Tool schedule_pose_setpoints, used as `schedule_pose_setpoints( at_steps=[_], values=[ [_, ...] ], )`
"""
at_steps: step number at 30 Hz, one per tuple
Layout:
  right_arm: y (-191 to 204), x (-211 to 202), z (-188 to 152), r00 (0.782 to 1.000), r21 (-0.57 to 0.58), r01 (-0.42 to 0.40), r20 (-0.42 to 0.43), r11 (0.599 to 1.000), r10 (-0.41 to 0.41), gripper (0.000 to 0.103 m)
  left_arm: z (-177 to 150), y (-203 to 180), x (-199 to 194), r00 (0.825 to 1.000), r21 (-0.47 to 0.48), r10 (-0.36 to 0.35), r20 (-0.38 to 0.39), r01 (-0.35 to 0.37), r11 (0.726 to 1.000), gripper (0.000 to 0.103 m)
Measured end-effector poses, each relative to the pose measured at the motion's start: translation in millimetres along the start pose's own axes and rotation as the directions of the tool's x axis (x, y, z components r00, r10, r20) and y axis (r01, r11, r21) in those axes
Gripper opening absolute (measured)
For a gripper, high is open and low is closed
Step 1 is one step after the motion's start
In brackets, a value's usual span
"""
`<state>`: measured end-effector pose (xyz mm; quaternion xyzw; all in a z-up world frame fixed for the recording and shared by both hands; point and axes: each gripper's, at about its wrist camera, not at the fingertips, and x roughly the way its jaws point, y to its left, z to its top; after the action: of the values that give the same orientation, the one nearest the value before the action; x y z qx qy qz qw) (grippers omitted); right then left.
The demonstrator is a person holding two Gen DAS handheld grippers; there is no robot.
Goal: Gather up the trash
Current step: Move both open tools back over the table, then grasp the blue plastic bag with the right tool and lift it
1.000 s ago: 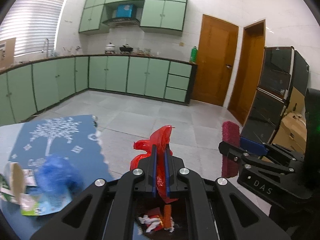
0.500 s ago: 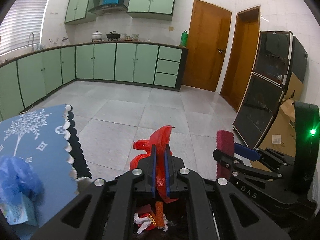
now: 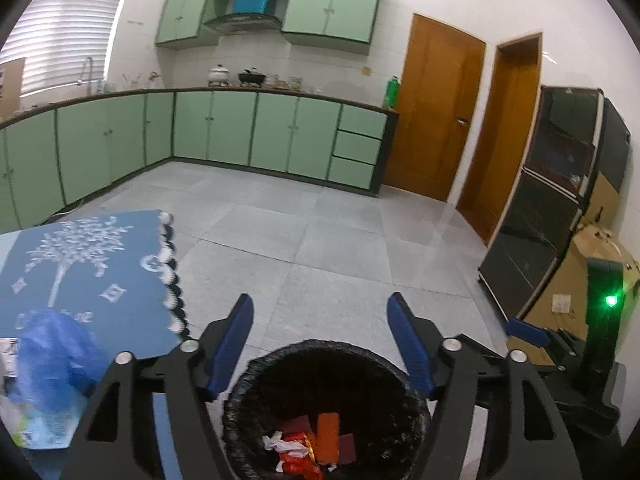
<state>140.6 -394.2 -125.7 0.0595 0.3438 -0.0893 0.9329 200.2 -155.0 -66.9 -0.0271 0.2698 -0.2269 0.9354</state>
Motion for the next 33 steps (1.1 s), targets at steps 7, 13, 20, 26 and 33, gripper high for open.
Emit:
schedule_pose_setpoints(
  at_steps=[7,13,20,26,33],
  values=[
    [27.6,-26.1,5.0,0.997,0.010,-0.065,0.034,0.998,0.065,0.095,4.6,32.4,-45.5,0.994,-0.025,0.101,0.043,-0.100,0.995,0.082],
    [76.6,-47.4,9.3,0.987,-0.046,-0.142,0.069,0.989,0.144,0.096,-0.6,76.2,-92.5,0.973,-0.060,0.220,0.070,-0.216,0.975,0.084],
    [143.4,-58.8,7.5,0.965,-0.122,-0.239,0.079,0.963,0.250,0.096,-13.1,127.6,-134.3,0.923,-0.080,0.374,0.087,-0.367,0.927,0.084],
    [189.4,-62.0,5.7,0.947,-0.186,-0.295,0.077,0.937,0.313,0.096,-27.7,171.2,-155.9,0.878,-0.111,0.474,0.073,-0.465,0.878,0.084],
    [233.1,-57.8,4.1,0.927,-0.237,-0.347,0.061,0.907,0.370,0.096,-40.7,201.8,-164.7,0.849,-0.128,0.527,0.052,-0.517,0.846,0.084]
  ],
)
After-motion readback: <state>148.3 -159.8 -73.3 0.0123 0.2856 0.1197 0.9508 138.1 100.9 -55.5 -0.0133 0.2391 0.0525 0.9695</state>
